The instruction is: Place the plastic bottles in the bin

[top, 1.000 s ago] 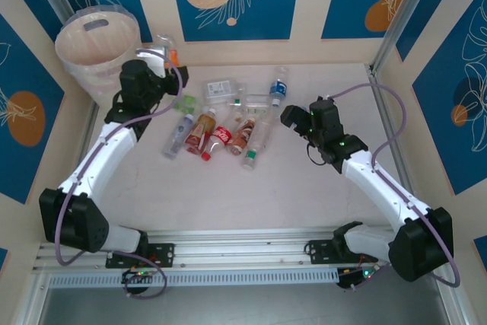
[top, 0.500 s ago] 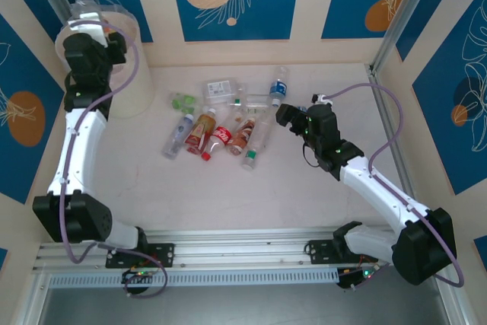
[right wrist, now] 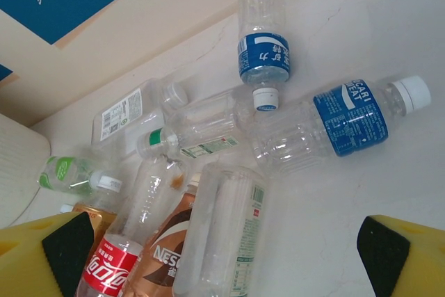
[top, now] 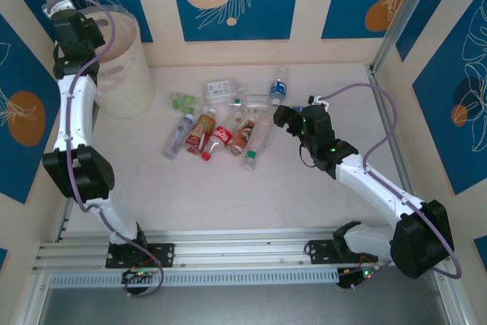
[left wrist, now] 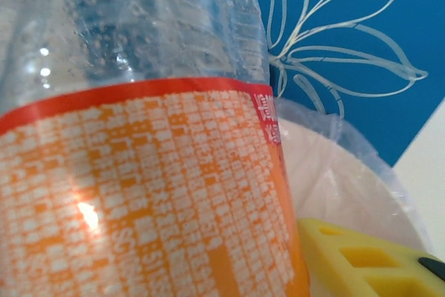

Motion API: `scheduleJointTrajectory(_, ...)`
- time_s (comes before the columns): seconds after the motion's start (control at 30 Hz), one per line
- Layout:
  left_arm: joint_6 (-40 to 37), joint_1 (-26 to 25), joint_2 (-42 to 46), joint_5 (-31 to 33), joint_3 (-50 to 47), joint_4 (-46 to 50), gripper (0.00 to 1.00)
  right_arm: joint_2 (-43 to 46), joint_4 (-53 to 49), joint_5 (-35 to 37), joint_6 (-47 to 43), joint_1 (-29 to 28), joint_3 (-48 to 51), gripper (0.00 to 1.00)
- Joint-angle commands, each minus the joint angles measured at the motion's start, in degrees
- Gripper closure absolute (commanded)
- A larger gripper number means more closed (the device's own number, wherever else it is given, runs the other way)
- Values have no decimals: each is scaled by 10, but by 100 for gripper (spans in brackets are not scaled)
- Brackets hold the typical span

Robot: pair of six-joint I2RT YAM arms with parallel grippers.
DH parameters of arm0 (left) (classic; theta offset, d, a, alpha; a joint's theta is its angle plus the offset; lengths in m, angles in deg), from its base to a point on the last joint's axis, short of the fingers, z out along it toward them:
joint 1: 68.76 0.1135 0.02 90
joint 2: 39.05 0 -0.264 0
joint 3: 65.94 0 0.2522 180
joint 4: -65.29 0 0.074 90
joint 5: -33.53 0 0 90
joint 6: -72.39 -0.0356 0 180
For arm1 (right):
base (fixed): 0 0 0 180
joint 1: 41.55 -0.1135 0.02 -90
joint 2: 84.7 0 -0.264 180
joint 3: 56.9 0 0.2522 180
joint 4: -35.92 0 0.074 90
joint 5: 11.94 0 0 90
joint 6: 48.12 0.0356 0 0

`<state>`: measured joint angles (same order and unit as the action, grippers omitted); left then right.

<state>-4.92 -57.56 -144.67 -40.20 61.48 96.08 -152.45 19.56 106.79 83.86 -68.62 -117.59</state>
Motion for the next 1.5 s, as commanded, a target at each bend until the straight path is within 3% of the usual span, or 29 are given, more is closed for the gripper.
scheduleJointTrajectory(0.0,34,8,-45,62,65,70,52,-4,6,24,17,-4,-22,0)
scheduleJointTrajectory(0.2,30,8,-132,176,187,187,49,-10,-14,19,22,-5,-30,0)
scheduleJointTrajectory(0.47,33,9,-162,189,203,224,41,-14,-30,25,16,-5,-37,0)
scheduleJointTrajectory(0.67,47,12,-169,245,215,251,19,-15,-36,26,15,-5,-37,0)
scheduleJointTrajectory(0.93,41,4,-173,184,272,288,13,-19,-44,37,22,-6,-38,0)
scheduleJointTrajectory(1.2,19,-45,-133,137,281,325,0,-21,-47,65,39,-4,-33,0)
scheduleJointTrajectory(1.3,19,-70,-102,115,238,311,0,-20,-42,72,26,-2,-27,1)
scheduleJointTrajectory(1.47,31,-103,-10,53,82,215,0,-19,-46,50,39,14,-16,0)
